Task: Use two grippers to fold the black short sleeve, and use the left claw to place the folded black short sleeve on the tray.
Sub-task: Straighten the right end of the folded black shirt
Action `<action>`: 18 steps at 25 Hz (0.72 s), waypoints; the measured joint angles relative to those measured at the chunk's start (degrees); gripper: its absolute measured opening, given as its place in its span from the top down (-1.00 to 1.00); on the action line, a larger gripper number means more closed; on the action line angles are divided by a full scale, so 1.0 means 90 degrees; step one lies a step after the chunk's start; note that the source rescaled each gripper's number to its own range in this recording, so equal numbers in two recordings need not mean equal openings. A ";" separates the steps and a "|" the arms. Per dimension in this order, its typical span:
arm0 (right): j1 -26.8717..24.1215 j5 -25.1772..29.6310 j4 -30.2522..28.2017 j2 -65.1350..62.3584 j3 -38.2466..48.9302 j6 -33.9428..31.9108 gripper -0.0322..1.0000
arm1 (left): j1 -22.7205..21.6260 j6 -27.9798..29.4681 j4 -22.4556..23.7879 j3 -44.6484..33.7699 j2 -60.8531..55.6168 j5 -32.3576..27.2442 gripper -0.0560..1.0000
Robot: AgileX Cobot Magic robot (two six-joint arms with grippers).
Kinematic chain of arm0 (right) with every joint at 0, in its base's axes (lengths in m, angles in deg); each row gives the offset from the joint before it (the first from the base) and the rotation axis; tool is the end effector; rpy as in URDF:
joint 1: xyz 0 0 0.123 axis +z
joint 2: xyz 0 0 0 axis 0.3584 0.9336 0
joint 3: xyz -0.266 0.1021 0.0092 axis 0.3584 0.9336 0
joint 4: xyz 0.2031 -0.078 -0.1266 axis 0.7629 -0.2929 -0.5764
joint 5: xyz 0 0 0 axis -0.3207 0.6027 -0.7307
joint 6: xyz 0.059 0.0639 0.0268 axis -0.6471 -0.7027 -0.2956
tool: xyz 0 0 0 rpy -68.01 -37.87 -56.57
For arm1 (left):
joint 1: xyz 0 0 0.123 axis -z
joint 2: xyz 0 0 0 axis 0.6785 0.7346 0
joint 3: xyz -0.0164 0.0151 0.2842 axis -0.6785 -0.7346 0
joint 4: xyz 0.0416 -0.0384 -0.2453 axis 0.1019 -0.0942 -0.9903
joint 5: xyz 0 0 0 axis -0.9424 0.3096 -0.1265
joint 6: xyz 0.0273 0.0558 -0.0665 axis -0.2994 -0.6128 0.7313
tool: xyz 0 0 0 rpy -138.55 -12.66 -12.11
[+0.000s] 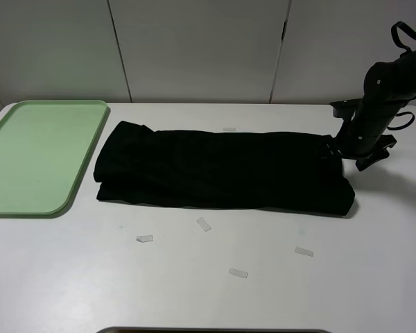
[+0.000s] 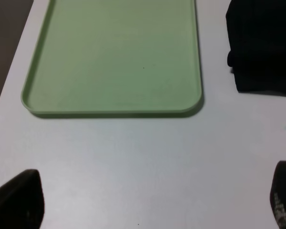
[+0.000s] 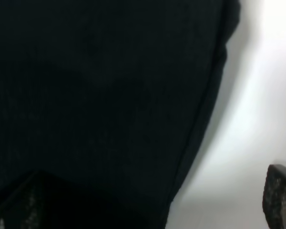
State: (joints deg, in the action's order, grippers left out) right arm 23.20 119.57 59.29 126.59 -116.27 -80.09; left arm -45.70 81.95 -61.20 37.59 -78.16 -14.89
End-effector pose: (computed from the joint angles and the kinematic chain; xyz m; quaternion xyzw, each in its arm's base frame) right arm 0.3813 0.0107 0.0927 -0.0464 0.9961 -0.0218 0.0716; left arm -0.0058 0.0059 0.2759 -0.0236 0.8516 0.0525 0.5211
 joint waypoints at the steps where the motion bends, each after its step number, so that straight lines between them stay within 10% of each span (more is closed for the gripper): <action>1: 0.0000 0.0000 0.0000 0.0000 0.0000 0.0000 -1.00 | 0.0000 0.0000 0.0000 0.0000 0.0000 0.0000 -0.89; 8: 0.0000 0.0021 0.0054 0.0028 -0.0026 0.0049 -0.97 | 0.0000 0.0000 0.0000 0.0000 0.0000 0.0000 -0.89; 18: 0.0017 0.0019 0.0825 0.0065 -0.0026 0.0410 0.17 | 0.0000 0.0000 0.0000 0.0000 0.0000 0.0000 -0.88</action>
State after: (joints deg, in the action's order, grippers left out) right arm 23.35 119.75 66.72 127.18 -116.51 -76.40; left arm -45.70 81.95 -61.20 37.59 -78.16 -14.89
